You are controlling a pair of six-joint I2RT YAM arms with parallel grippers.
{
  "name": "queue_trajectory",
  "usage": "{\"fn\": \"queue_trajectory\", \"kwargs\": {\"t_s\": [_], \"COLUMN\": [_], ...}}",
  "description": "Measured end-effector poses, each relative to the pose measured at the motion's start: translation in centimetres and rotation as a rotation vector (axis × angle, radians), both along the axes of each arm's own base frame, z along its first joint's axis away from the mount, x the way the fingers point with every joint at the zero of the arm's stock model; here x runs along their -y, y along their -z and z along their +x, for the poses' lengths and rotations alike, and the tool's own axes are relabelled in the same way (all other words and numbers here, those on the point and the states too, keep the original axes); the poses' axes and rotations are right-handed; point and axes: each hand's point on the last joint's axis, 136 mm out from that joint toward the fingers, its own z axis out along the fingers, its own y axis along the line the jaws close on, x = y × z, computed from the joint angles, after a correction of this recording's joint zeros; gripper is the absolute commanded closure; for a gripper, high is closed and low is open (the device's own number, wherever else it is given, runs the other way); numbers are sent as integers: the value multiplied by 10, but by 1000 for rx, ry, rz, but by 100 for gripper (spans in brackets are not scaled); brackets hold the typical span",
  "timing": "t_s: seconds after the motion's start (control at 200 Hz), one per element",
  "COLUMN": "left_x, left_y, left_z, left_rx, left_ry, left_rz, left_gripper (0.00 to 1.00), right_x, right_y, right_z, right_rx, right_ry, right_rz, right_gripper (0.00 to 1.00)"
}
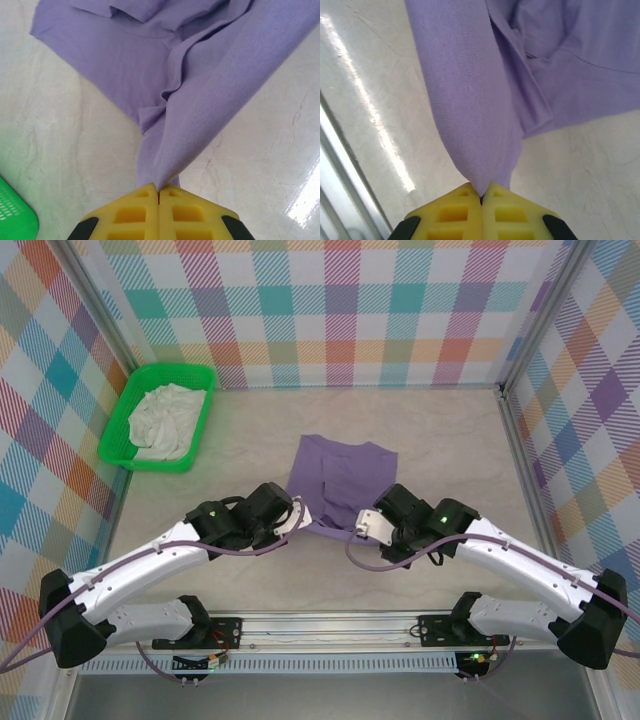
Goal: Fold and stack the t-shirts
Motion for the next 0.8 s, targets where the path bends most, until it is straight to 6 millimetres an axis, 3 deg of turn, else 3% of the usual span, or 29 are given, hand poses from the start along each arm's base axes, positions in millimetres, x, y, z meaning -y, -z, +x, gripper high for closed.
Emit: {"fn": "queue_trajectory", "kwargs": {"t_s": [0.16, 0.295, 0.525, 0.8], "left_x": [9, 24, 35, 38], "left_y": [-14, -25, -44, -26], "left_z": [14, 42, 115, 195], "left_rx": [54, 96, 157, 153], "left_ry": [-9, -18, -97, -157], "left_rz": [-7, 2, -13, -10], "left_gripper": [100, 100, 100, 100], "right_x": [4, 6, 13, 20], "right_y": [-9, -24, -35, -27], "right_z": [18, 54, 120, 189], "right_rx": [74, 136, 175, 177], "right_ry": [42, 114, 199, 244], "right_rz": [-20, -19, -45, -78], "right_gripper": [100, 100, 100, 100]}}
